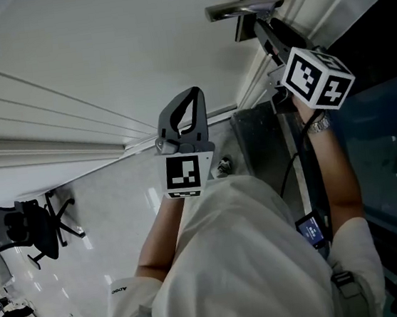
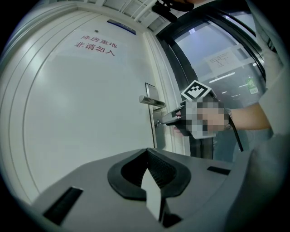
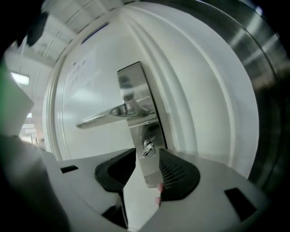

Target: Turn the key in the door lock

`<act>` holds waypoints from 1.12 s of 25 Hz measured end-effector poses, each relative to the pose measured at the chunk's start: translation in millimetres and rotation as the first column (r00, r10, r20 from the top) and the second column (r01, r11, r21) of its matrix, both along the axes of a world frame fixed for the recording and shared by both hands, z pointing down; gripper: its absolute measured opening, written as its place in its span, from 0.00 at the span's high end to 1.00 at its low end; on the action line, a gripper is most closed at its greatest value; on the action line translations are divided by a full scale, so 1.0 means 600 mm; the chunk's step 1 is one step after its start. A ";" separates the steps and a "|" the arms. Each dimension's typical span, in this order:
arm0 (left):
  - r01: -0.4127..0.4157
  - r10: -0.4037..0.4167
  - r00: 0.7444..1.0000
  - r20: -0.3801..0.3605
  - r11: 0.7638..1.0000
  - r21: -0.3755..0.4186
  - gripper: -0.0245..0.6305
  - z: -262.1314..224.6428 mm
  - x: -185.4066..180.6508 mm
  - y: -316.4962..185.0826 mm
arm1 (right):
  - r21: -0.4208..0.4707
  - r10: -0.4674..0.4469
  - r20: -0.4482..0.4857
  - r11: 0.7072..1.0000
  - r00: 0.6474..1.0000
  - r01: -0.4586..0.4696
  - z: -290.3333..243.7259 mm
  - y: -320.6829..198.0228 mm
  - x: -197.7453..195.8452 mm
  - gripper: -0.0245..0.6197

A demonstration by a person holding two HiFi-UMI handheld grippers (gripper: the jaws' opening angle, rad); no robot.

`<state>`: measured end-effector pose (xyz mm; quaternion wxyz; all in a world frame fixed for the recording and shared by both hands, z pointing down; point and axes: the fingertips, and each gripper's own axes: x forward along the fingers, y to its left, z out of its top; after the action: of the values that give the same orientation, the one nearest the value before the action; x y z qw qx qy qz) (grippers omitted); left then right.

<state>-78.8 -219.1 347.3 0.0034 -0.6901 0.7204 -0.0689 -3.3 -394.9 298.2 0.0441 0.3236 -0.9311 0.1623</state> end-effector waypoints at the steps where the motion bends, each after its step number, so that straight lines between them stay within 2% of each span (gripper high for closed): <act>1: -0.001 0.001 1.000 -0.001 1.000 -0.001 0.95 0.000 0.000 0.001 | 0.099 0.009 -0.087 0.995 0.996 0.000 -0.004 0.002 0.001 0.75; 4: -0.005 0.005 1.000 -0.003 1.000 -0.002 0.95 0.000 0.002 0.003 | 0.330 0.051 -0.290 0.943 0.956 0.049 -0.014 0.008 0.000 0.75; 8: -0.007 0.007 1.000 -0.004 1.000 -0.003 0.95 0.005 0.004 0.003 | 0.510 0.118 -0.477 0.844 0.871 0.165 -0.015 0.017 -0.012 0.75; 12: -0.002 0.002 1.000 -0.004 1.000 -0.006 0.95 0.010 0.002 0.006 | 0.656 0.260 -0.607 0.697 0.751 0.289 -0.011 0.023 -0.018 0.75; 14: 0.000 0.000 1.000 -0.004 1.000 -0.005 0.95 0.009 0.001 0.008 | 0.698 0.329 -0.645 0.621 0.690 0.356 -0.009 0.027 -0.023 0.75; 16: 0.001 -0.001 1.000 -0.004 1.000 -0.002 0.95 0.007 0.000 0.010 | 0.715 0.381 -0.668 0.566 0.640 0.410 -0.004 0.028 -0.026 0.75; 18: 0.002 -0.002 1.000 -0.002 1.000 -0.001 0.95 0.007 0.000 0.010 | 0.712 0.413 -0.689 0.537 0.595 0.453 0.003 0.024 -0.029 0.75; 21: 0.004 -0.004 1.000 -0.001 1.000 0.000 0.95 0.005 0.000 0.011 | 0.691 0.432 -0.720 0.524 0.543 0.498 0.015 0.019 -0.032 0.75; 25: 0.004 -0.004 1.000 -0.001 1.000 0.002 0.95 0.001 -0.003 0.012 | 0.684 0.464 -0.729 0.497 0.502 0.533 0.022 0.015 -0.035 0.75; 28: 0.008 -0.008 1.000 0.001 1.000 0.003 0.95 0.000 -0.005 0.011 | 0.671 0.470 -0.741 0.494 0.479 0.554 0.030 0.011 -0.036 0.75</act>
<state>-81.9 -212.5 347.3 0.0043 -0.6873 0.7232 -0.0684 -24.7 -388.2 316.4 0.3476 0.3028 -0.7186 -0.5207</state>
